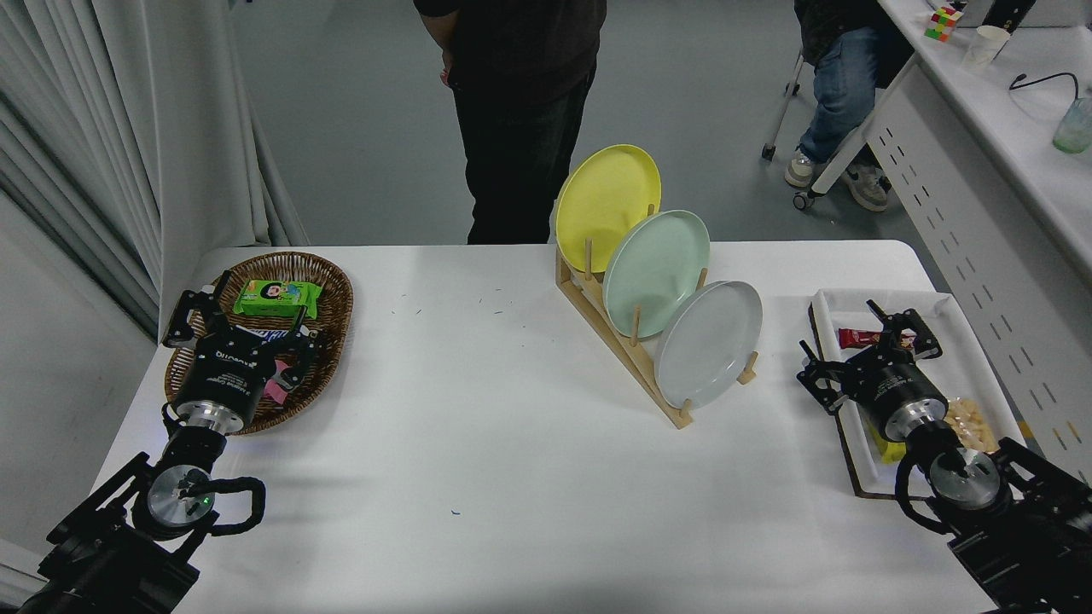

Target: Place the plate on the table

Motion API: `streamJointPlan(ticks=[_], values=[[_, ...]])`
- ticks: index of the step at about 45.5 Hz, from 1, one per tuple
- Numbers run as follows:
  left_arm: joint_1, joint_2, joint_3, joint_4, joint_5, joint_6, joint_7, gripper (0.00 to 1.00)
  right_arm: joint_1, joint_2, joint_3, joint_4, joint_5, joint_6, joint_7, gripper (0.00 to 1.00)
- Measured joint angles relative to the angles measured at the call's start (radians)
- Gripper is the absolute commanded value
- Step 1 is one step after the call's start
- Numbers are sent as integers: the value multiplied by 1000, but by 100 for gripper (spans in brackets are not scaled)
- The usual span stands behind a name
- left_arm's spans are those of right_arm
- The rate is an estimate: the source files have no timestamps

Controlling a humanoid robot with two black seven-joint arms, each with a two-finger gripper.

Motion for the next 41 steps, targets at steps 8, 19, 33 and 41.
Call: streamJointPlan(ticks=[8,19,33,41], values=[[0,0,0,0,0,0,0,98,0,0,-1,-2,-1,1,0,100],[0,0,0,0,0,0,0,98,1,-1,-1,-3,-1,4,0,100],[0,0,0,0,0,0,0,98,1,0,-3,-3,-3,6,0,100],[0,0,0,0,0,0,0,98,1,1,-4,2,-3,8,1,100]])
